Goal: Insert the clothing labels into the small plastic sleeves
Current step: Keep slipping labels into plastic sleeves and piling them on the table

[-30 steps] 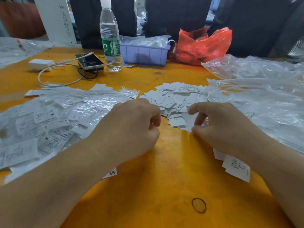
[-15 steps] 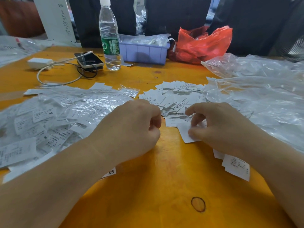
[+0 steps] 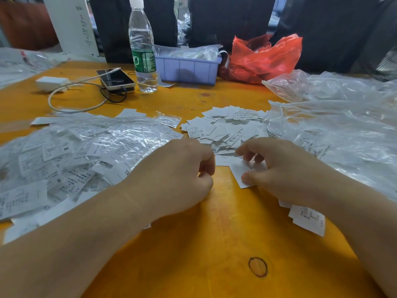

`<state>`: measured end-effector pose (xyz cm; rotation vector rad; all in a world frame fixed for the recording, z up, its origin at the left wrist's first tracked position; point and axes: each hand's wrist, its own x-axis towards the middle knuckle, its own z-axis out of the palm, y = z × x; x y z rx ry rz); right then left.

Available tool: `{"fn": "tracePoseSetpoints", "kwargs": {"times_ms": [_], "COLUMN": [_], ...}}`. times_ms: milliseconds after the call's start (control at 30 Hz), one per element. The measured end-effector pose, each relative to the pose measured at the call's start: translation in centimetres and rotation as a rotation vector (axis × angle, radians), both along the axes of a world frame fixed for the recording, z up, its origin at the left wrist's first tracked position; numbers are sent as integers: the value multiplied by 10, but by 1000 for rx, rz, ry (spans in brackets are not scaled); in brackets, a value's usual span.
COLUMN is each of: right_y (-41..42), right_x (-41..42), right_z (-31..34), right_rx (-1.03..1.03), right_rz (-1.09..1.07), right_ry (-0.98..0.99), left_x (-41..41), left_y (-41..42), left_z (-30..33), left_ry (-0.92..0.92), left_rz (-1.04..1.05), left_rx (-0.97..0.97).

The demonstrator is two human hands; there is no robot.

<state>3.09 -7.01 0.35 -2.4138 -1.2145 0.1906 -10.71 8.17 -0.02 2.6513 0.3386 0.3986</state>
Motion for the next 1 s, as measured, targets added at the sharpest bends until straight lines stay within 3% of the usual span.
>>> {"fn": "tracePoseSetpoints", "kwargs": {"times_ms": [400,567,867,1000], "right_y": [0,0,1,2], "right_x": [2,-3,-10,-11], "right_z": [1,1,8,7], "right_rx": [-27,106,394,415], "right_rz": [-16,7,246,290], "right_ry": [29,66,294,394], "left_x": [1,1,1,2], "left_y": [1,1,0,-2], "left_z": [-2,-3,-5,-5], "left_ry": [17,2,-36,-89], "left_rz": [-16,-22,-52,-78], "left_rx": [-40,-53,-115,-106]}}
